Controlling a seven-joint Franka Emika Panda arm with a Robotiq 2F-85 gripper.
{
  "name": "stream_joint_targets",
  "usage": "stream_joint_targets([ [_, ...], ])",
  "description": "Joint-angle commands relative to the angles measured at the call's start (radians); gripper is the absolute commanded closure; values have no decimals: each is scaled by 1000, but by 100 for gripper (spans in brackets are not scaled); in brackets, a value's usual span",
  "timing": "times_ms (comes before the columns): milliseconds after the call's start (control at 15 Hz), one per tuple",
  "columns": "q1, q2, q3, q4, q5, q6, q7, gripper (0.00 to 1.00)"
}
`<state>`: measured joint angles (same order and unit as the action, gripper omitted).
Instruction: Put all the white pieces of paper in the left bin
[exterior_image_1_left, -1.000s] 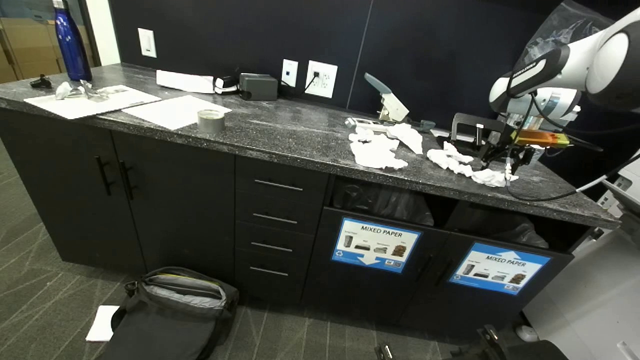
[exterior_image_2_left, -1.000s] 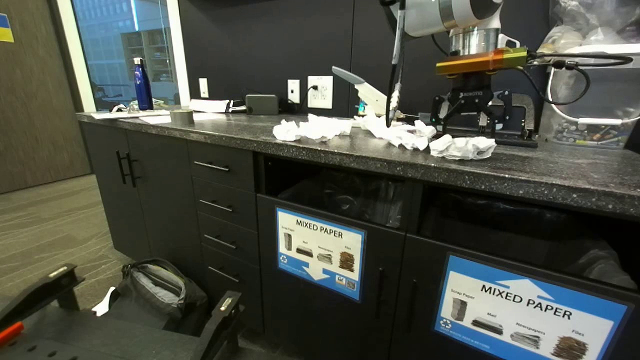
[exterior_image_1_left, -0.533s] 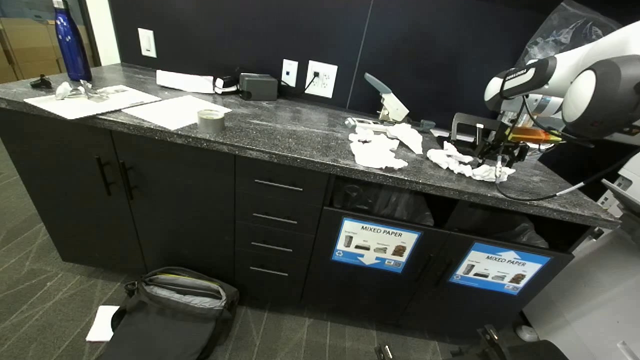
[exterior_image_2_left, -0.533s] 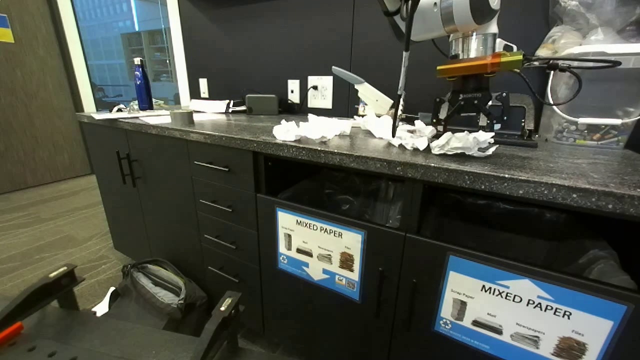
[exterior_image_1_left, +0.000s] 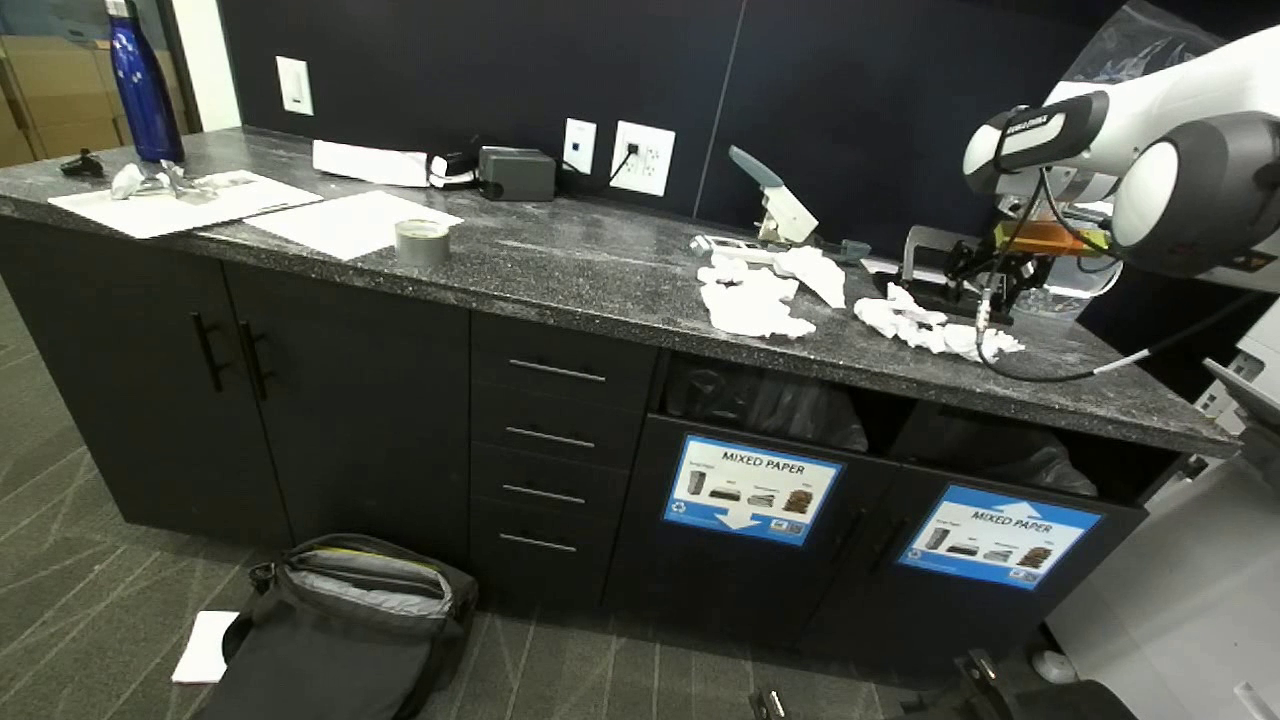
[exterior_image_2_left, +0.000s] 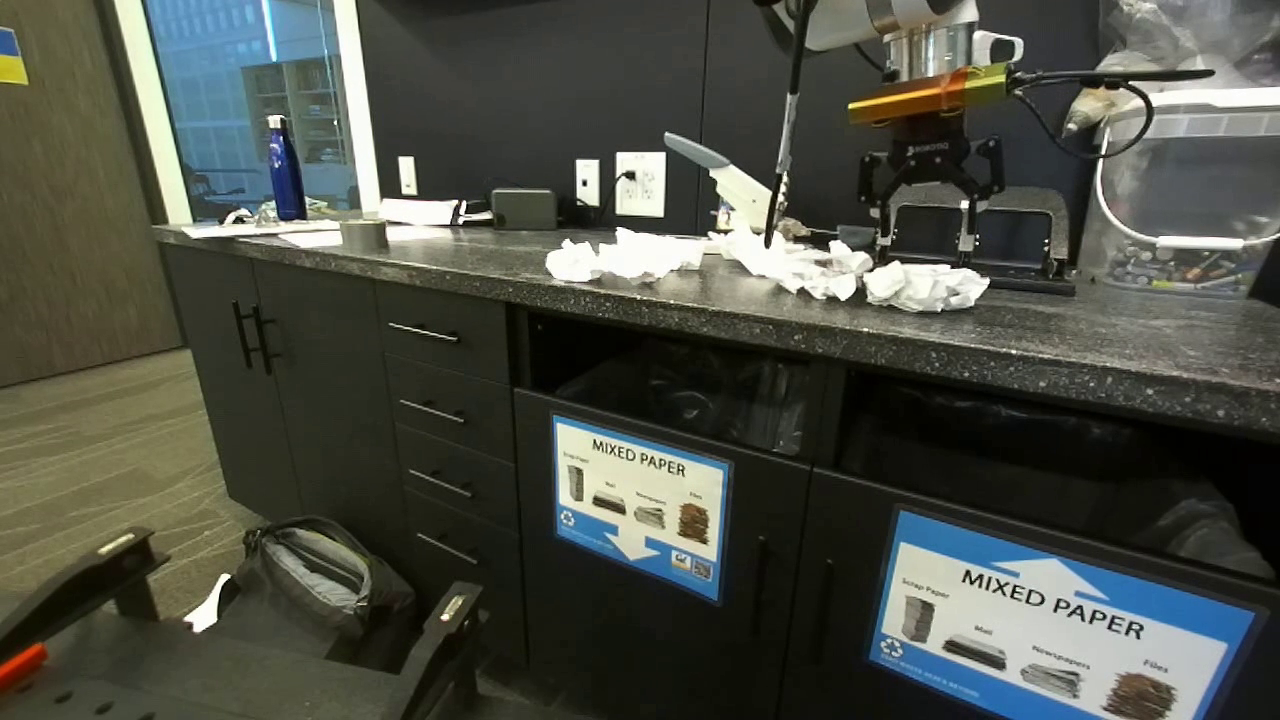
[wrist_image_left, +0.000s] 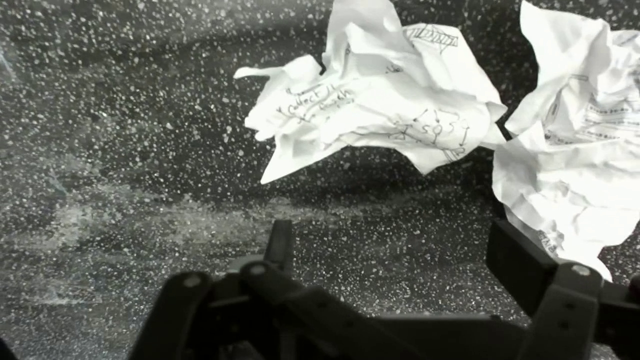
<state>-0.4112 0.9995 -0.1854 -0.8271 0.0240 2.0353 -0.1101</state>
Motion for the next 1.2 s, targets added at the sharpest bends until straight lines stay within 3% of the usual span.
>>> stream_joint_targets([
  [0,5,20,-16,54,0,-47,75,0],
  [400,-7,-1,15,76,110,-110,331,0],
  [600,1,-14,7,67,152,-75,476,0],
  [933,12,-25,-15,53,164,-48,737,0],
  [1133,20,-38,-27,33,153,-97,905,0],
])
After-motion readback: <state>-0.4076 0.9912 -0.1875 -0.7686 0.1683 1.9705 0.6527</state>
